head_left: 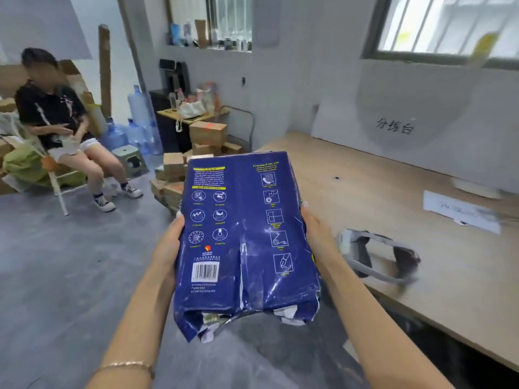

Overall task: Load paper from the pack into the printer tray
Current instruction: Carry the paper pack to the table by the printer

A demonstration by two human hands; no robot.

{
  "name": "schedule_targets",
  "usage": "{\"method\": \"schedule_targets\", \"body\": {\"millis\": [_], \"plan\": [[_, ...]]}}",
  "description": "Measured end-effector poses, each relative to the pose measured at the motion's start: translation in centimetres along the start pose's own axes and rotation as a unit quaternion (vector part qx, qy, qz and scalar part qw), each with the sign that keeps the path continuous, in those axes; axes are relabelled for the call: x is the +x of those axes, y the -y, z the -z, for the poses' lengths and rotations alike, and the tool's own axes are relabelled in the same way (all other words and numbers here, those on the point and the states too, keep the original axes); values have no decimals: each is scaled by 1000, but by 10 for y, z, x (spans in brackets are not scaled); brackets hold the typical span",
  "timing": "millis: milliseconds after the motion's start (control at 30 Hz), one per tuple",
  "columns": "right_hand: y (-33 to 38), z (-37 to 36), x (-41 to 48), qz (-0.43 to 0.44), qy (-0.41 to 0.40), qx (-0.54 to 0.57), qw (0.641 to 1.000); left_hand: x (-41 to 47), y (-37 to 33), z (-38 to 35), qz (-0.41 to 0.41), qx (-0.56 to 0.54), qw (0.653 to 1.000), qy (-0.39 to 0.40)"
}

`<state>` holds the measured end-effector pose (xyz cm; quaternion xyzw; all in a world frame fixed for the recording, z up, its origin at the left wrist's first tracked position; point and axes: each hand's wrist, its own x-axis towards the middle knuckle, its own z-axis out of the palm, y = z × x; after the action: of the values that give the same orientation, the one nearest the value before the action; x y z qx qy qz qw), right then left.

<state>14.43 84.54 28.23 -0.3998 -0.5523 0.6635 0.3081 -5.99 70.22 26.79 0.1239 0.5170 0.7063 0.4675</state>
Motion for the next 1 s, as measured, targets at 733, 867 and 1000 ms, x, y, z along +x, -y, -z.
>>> {"method": "schedule_targets", "body": {"millis": [733,867,1000], "plan": [[-34,347,-244,52,-353,68,932,-116,210,-321,94,140,941,294],[-43,406,-309,63,-399,60,913,-157,261,-376,133,149,922,332],[-52,454,-362,45,-468,50,881,-191,307,-425,173,152,893,386]]}}
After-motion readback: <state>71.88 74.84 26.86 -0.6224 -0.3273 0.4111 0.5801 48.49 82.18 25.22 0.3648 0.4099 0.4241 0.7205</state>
